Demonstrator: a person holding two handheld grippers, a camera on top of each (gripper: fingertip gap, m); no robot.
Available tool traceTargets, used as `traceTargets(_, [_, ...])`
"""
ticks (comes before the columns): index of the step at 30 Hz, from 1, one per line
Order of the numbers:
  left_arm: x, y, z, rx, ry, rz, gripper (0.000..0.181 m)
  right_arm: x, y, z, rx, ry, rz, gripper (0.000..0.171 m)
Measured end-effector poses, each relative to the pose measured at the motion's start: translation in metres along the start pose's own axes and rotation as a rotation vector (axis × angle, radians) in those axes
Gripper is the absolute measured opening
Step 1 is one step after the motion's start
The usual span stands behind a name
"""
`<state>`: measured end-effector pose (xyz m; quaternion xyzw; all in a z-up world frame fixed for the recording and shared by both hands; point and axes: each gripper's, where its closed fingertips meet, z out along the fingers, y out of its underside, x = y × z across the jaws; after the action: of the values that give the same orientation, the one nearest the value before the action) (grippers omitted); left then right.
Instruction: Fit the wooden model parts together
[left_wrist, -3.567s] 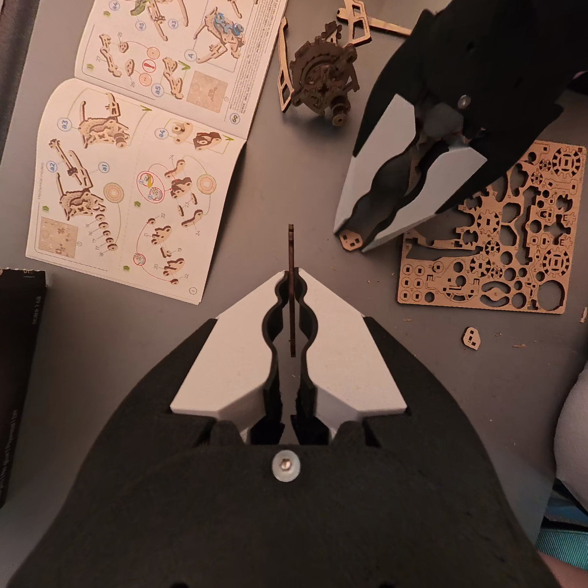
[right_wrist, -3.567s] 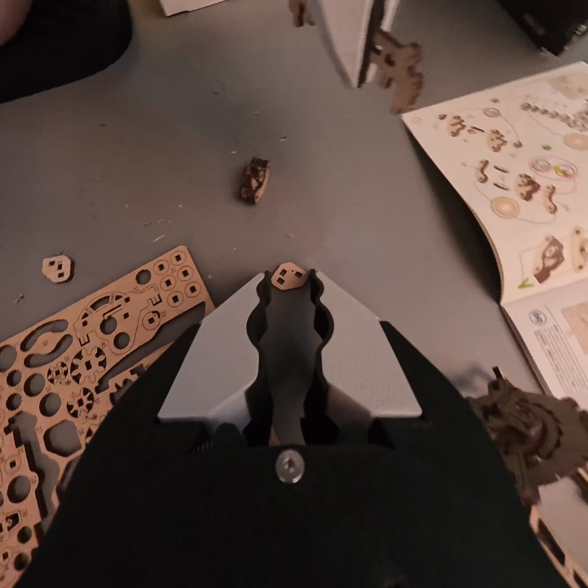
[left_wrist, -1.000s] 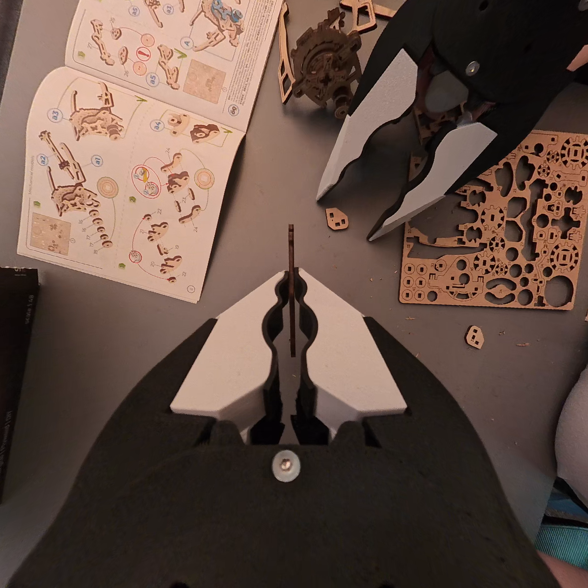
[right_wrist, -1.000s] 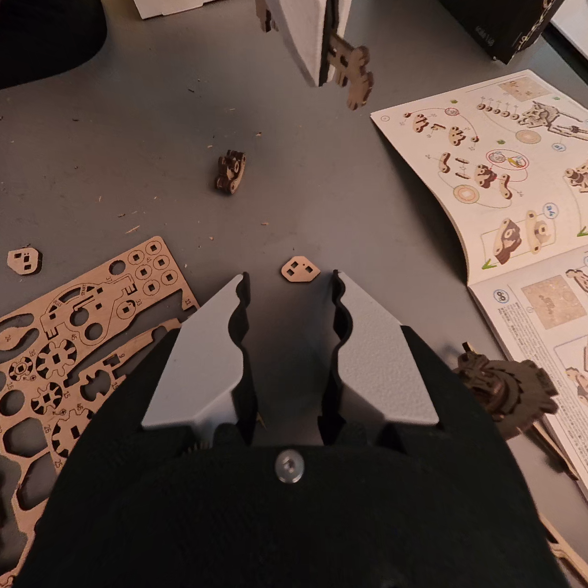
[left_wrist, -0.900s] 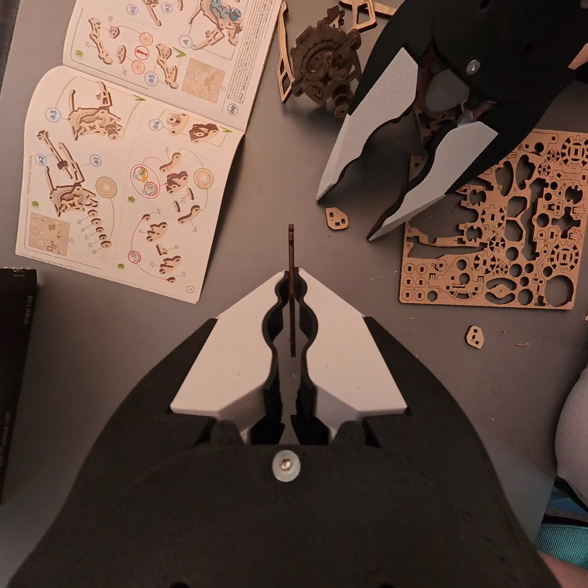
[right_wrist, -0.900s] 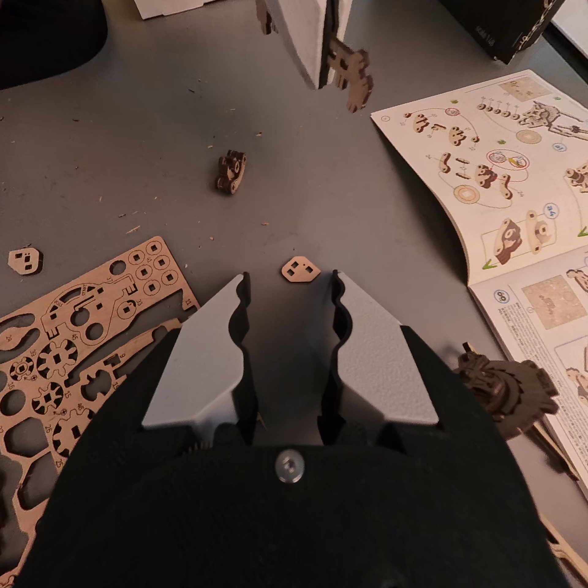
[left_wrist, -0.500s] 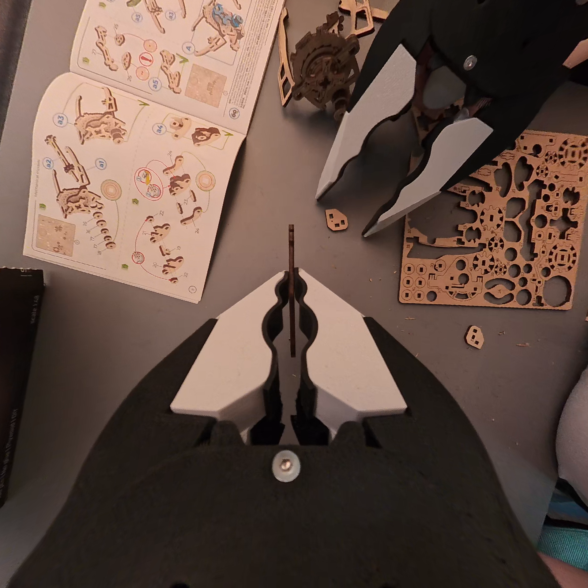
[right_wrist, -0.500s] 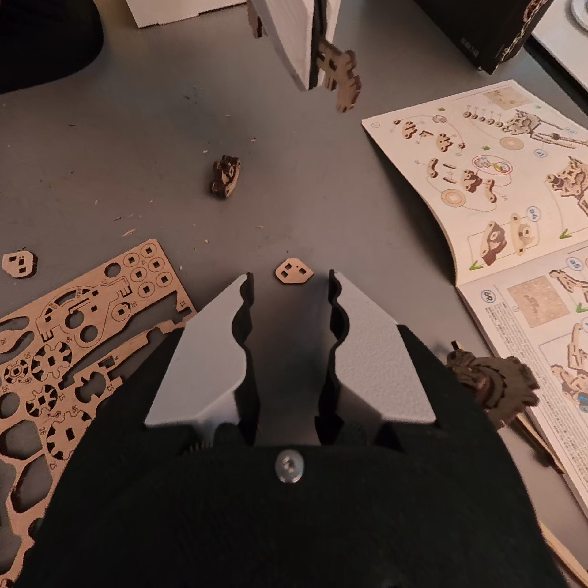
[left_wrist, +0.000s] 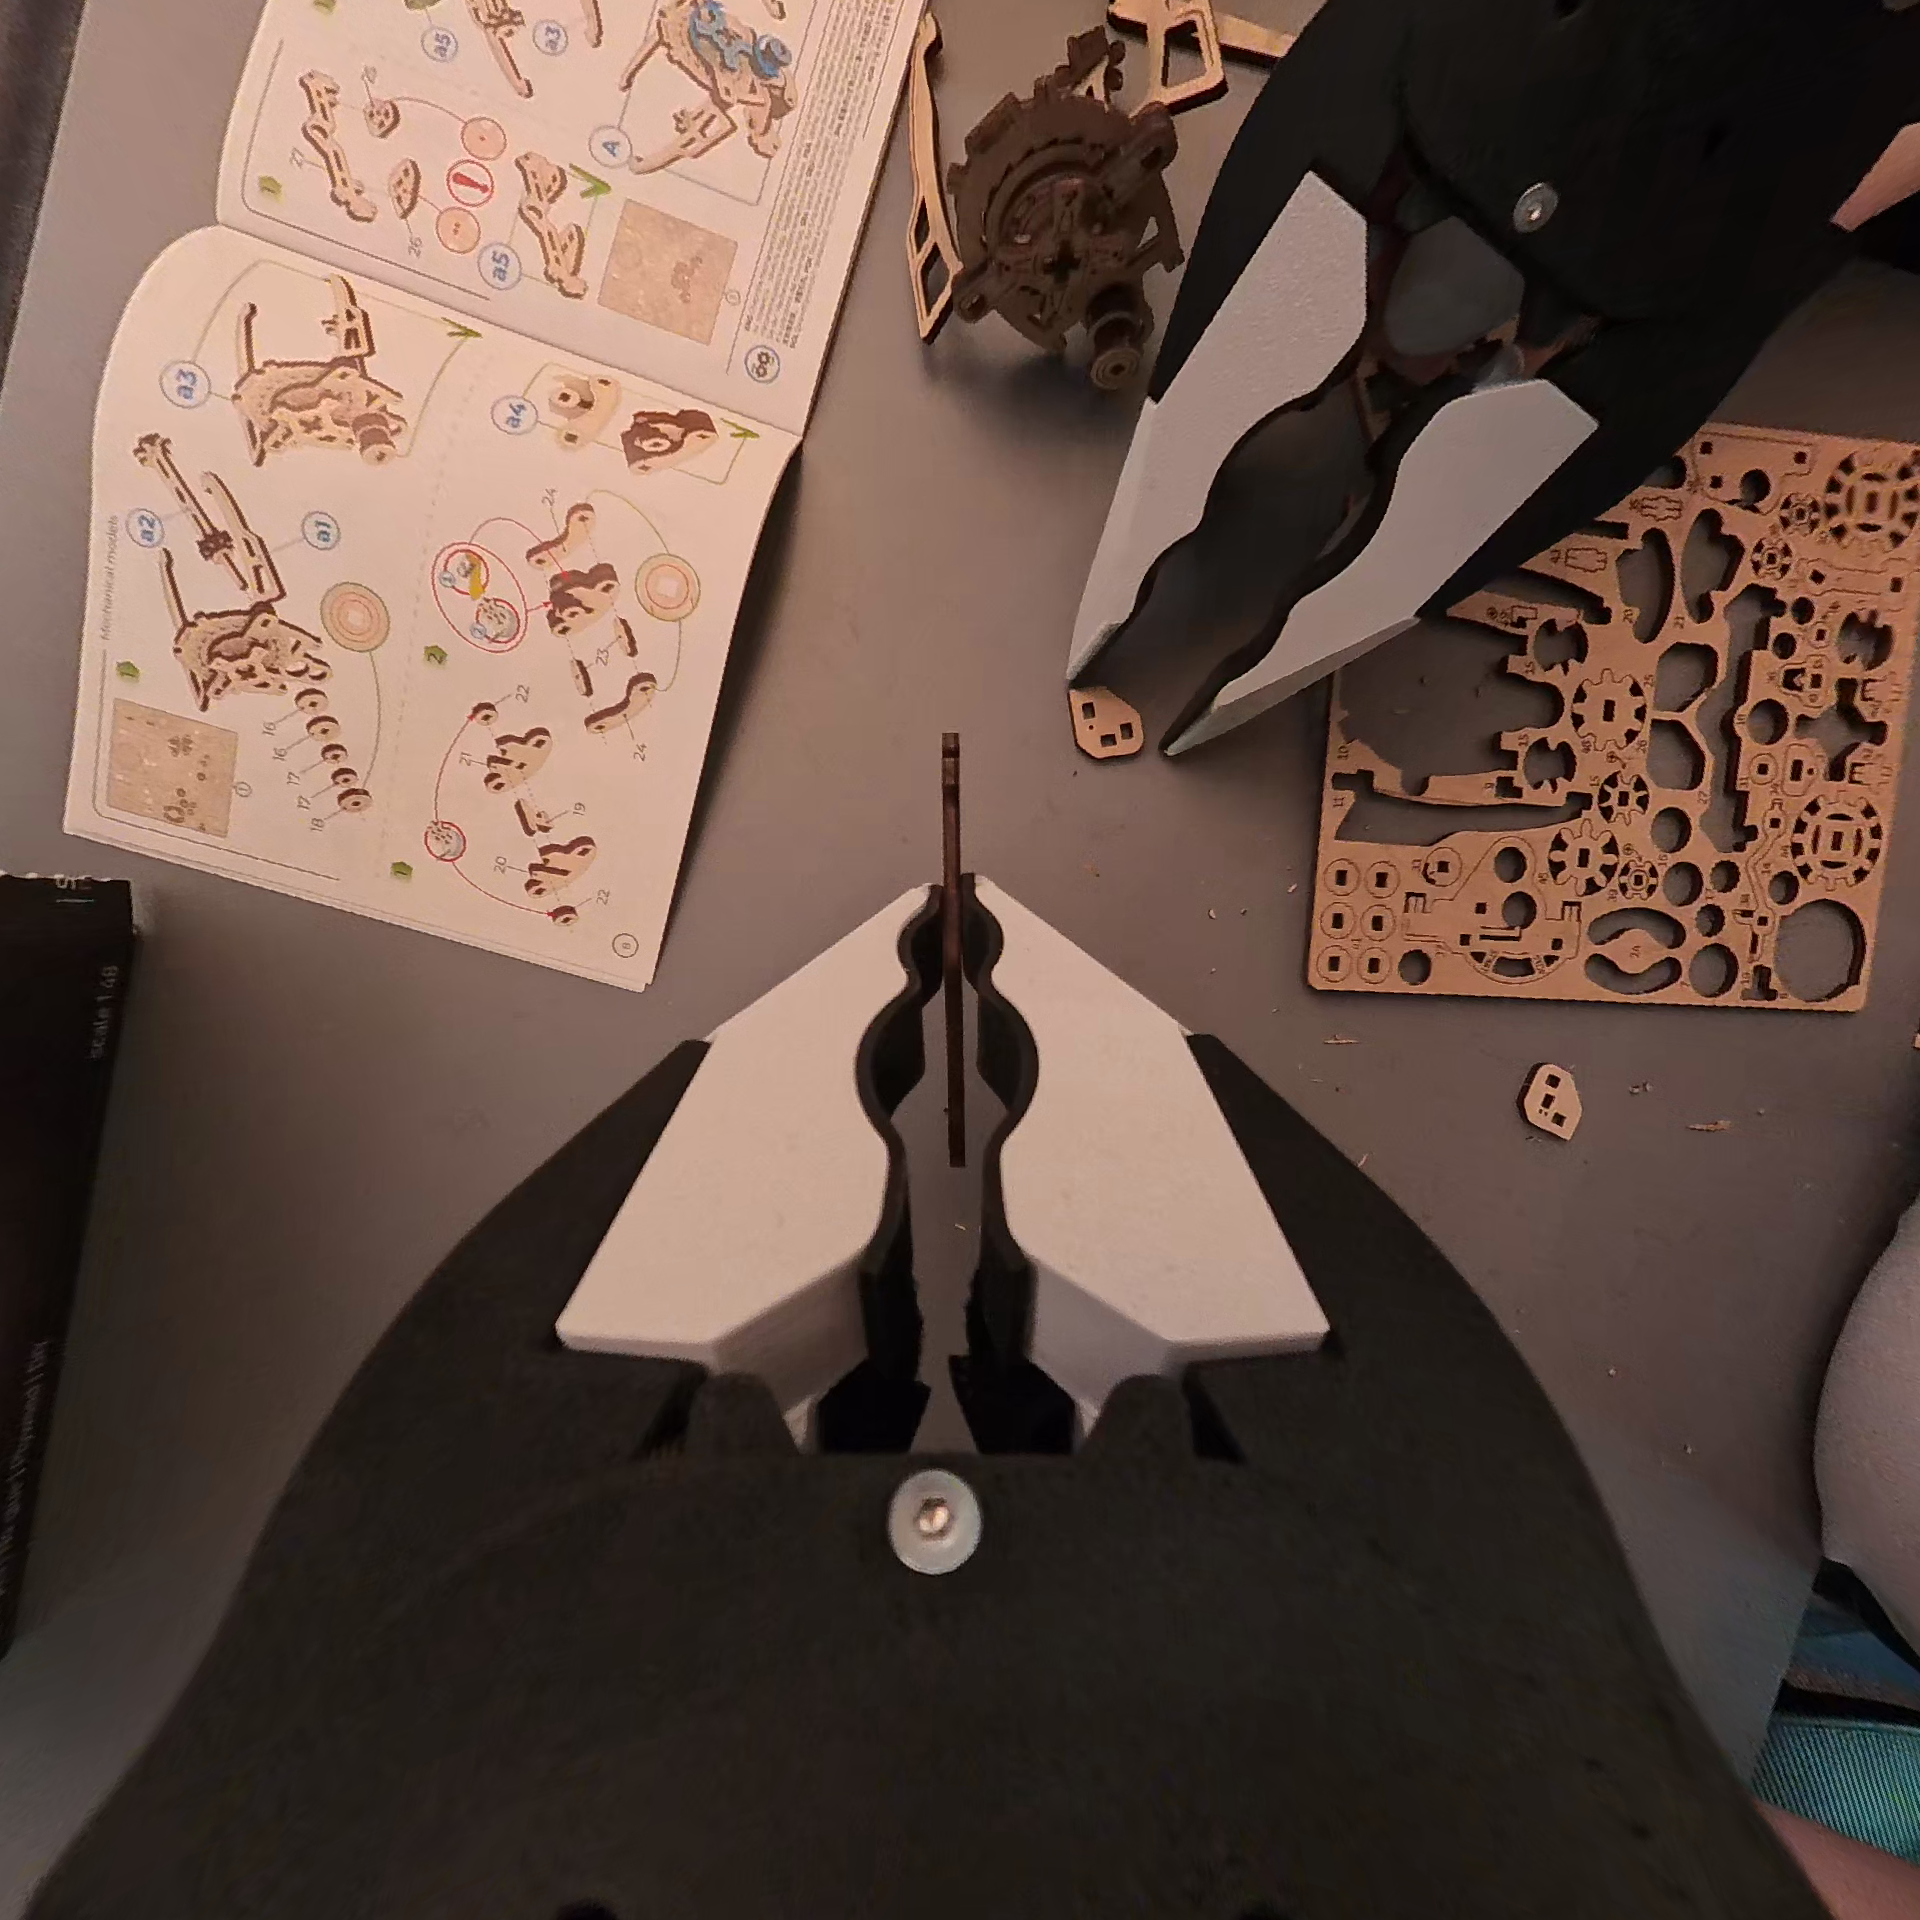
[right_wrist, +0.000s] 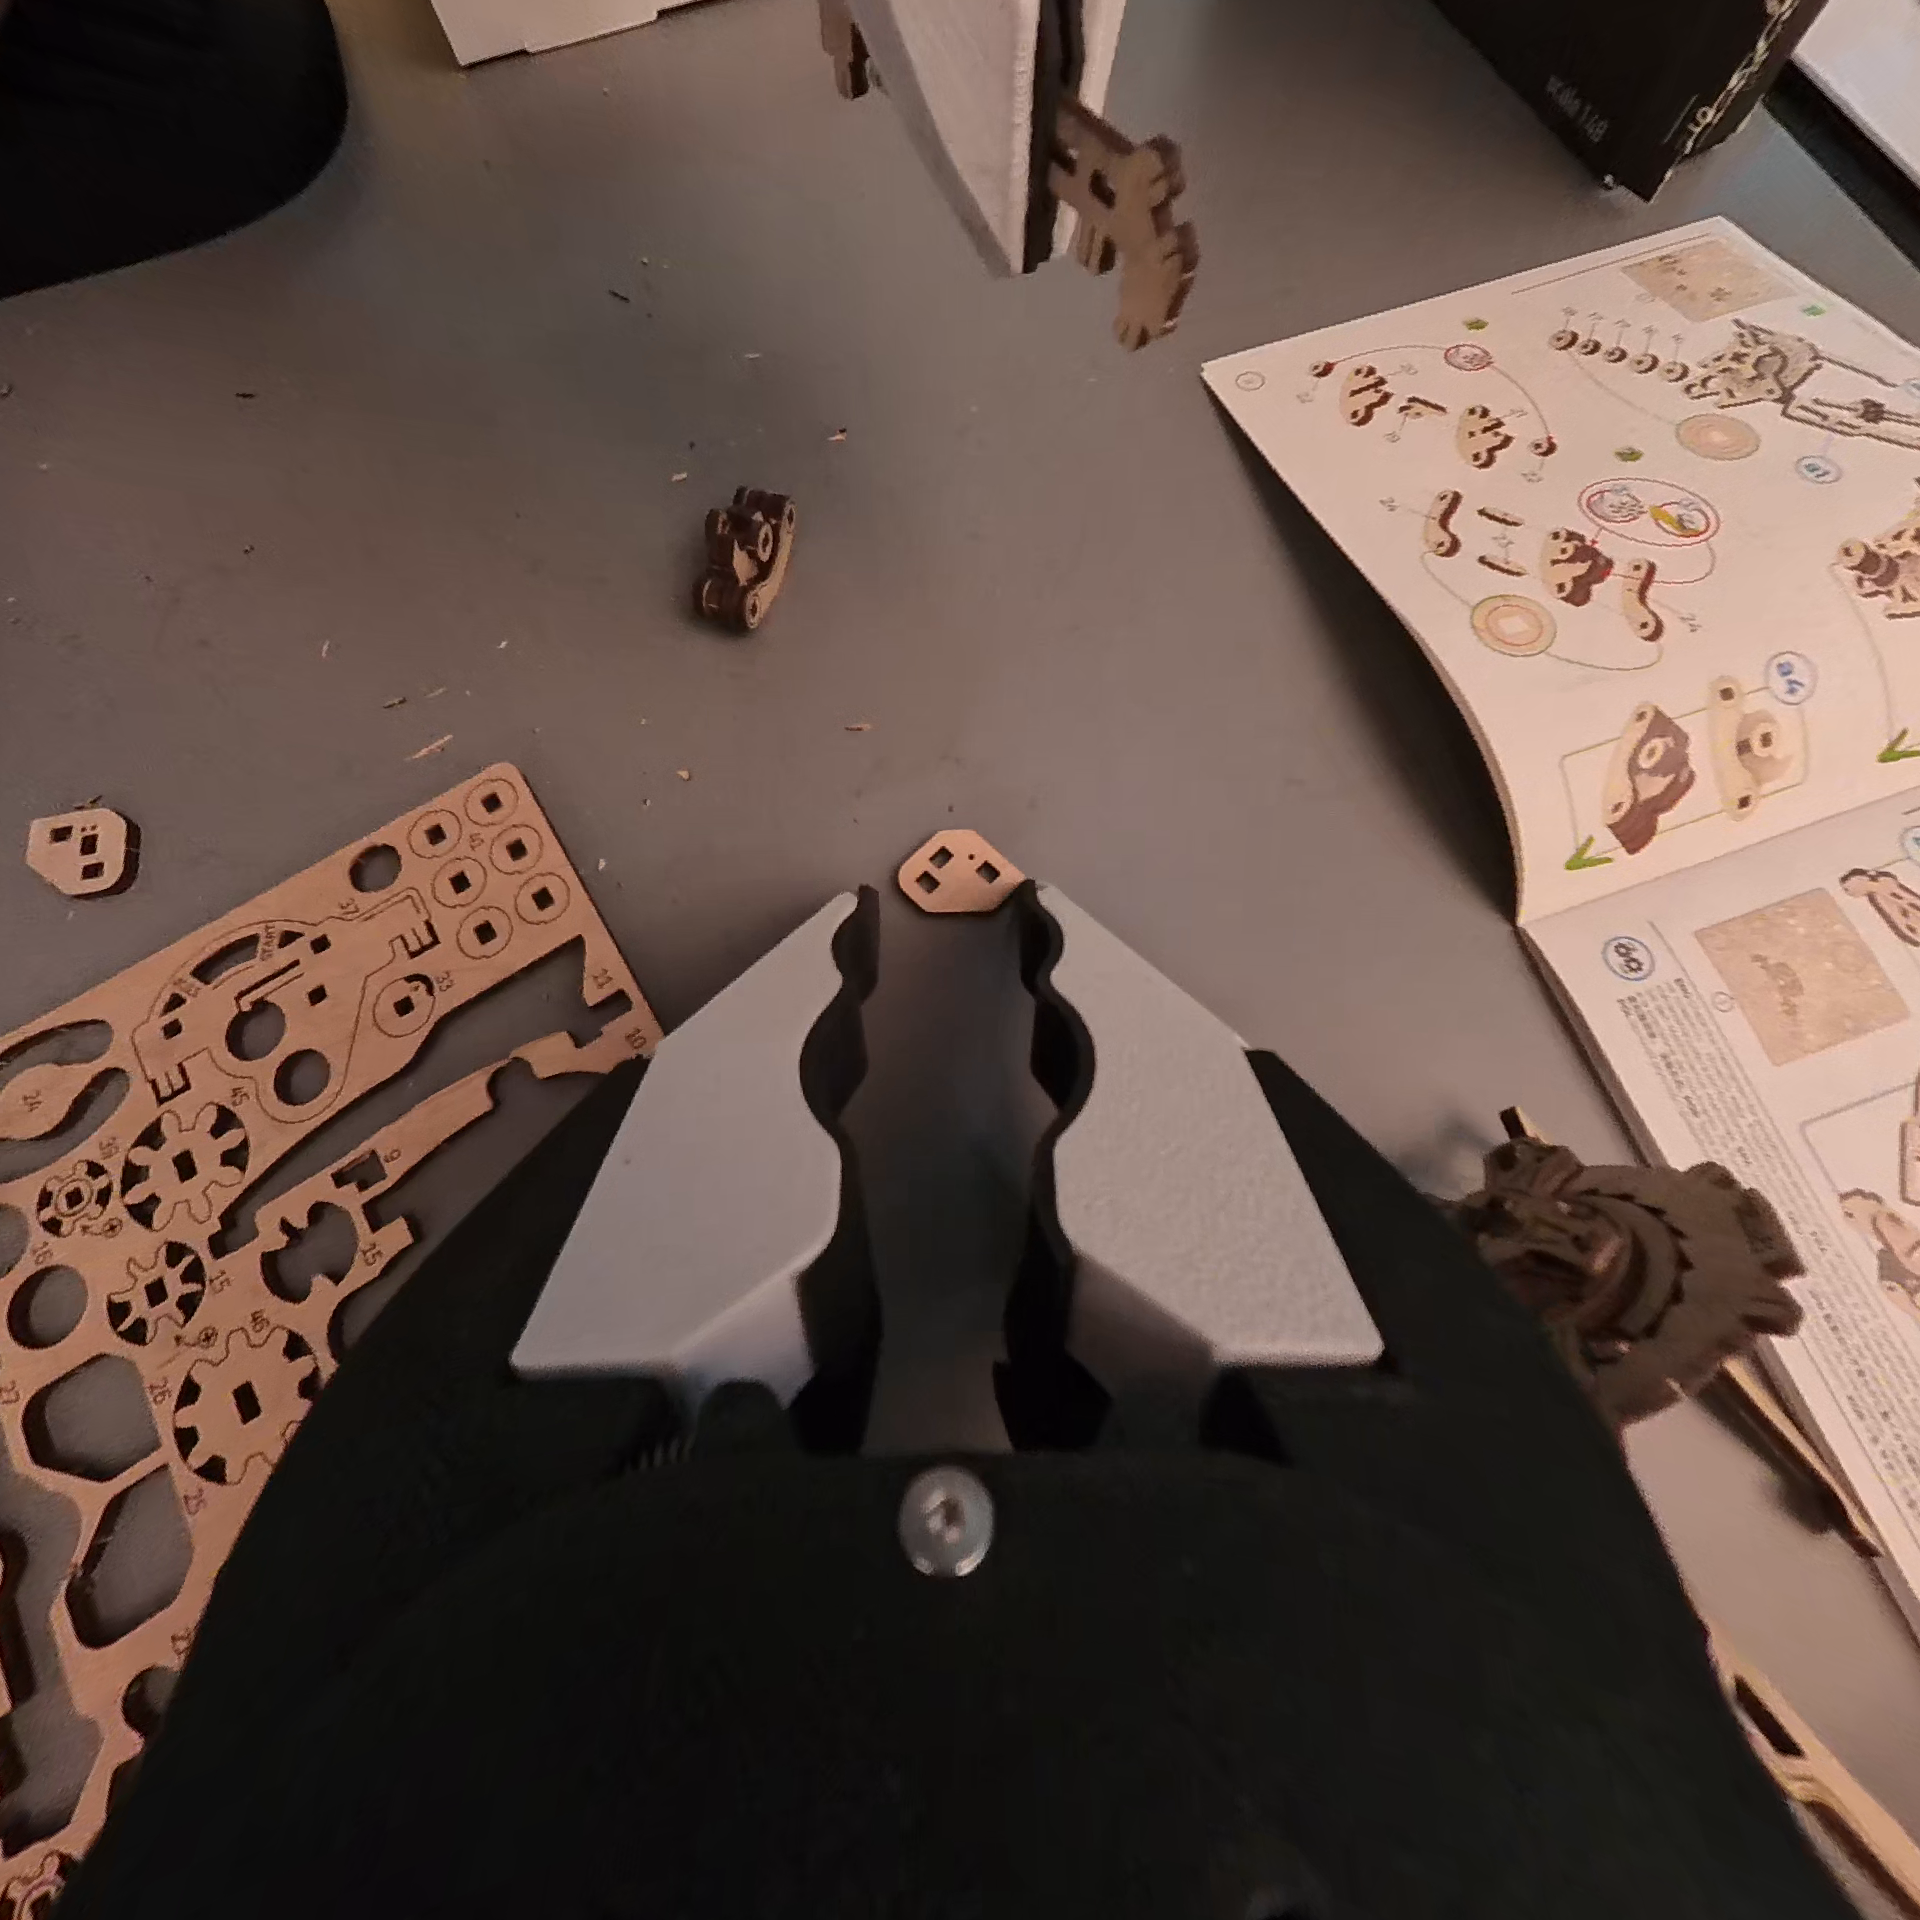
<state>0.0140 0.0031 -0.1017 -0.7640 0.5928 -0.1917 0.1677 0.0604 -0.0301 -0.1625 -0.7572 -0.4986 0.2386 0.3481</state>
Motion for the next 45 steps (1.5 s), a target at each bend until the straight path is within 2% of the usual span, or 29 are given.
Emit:
traceTargets(28, [-0.0007, 0.0022, 0.0021, -0.01, 0.003, -0.003, 0.0, -0.0025, 0.0006, -0.0007, -0.008, -0.002, 0.0, 0.025])
traceTargets(45, [-0.0009, 0.0031, 0.0027, -0.014, 0.006, -0.006, 0.0, 0.0007, -0.0046, -0.004, 0.023, 0.011, 0.01, 0.03])
